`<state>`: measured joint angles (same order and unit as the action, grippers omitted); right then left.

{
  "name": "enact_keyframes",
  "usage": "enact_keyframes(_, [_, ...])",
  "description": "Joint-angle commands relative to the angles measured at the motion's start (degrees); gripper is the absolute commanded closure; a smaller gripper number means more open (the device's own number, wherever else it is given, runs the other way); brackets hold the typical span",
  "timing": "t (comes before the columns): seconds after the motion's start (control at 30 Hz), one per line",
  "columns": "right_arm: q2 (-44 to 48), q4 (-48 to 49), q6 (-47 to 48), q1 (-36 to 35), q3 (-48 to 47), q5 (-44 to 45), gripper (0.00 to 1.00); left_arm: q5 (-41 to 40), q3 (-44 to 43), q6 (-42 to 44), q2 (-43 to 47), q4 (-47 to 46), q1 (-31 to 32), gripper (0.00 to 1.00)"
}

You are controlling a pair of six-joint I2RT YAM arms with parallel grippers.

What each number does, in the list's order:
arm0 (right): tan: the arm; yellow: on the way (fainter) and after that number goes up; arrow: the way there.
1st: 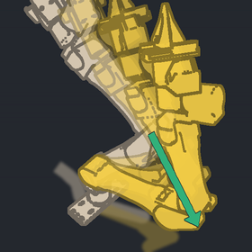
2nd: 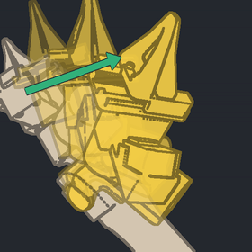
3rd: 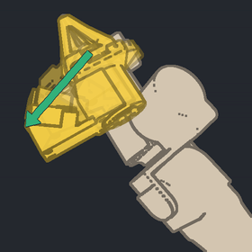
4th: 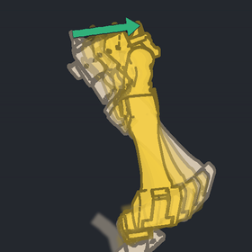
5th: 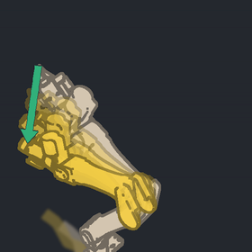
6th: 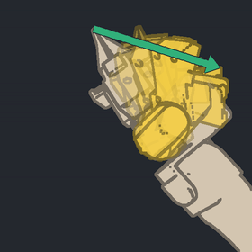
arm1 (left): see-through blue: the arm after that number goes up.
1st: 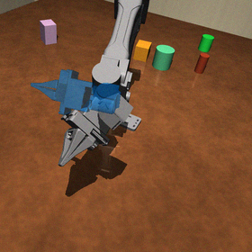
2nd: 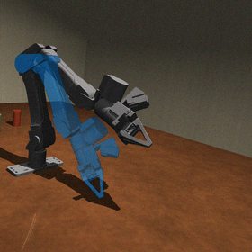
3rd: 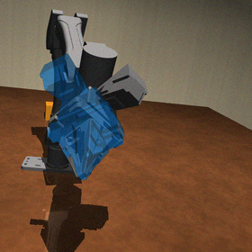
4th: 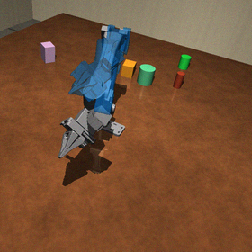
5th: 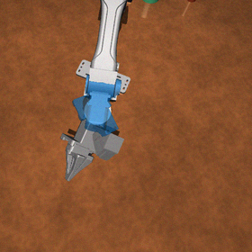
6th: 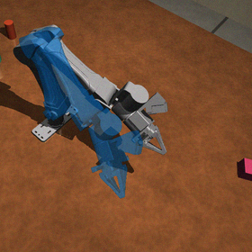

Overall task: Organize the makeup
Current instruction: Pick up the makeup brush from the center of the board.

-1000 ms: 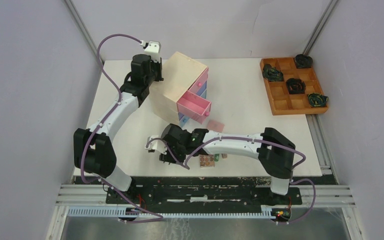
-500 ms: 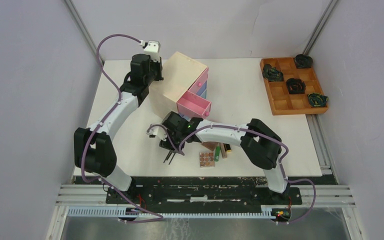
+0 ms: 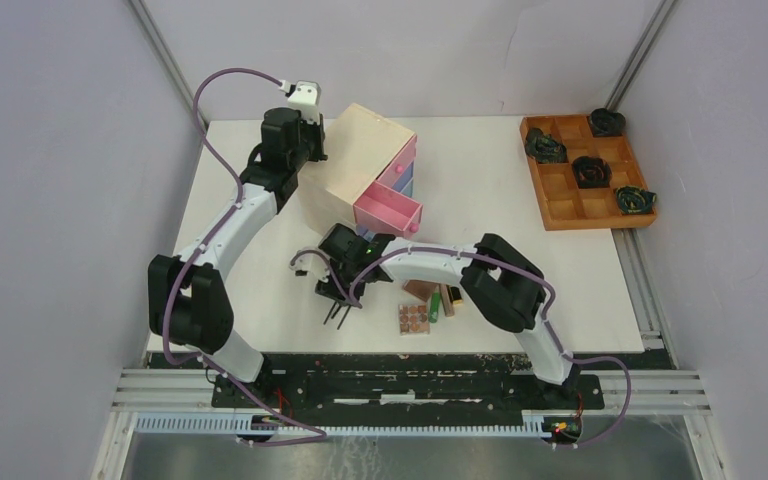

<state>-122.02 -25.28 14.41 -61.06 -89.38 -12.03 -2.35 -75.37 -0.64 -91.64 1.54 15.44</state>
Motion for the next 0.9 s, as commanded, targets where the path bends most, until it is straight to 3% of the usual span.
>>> enact_keyframes(0.0, [-1.53, 1.05, 0.32, 0.27, -2.93, -1.34, 0.54, -1.59, 4.36, -1.20, -6.25, 18.23, -1.75, 0.97])
enact_keyframes(0.4, [-4.62, 0.95, -0.33, 1.08, -6.11, -1.60, 0.55, -1.65, 4.33, -1.18, -6.45, 18.32, -1.79, 0.97])
enact_keyframes(0.87, [-4.20, 2.14, -2.07, 1.15, -2.29, -0.17, 0.76, -1.34, 4.36, -1.38, -6.55, 18.14, -1.90, 0.97])
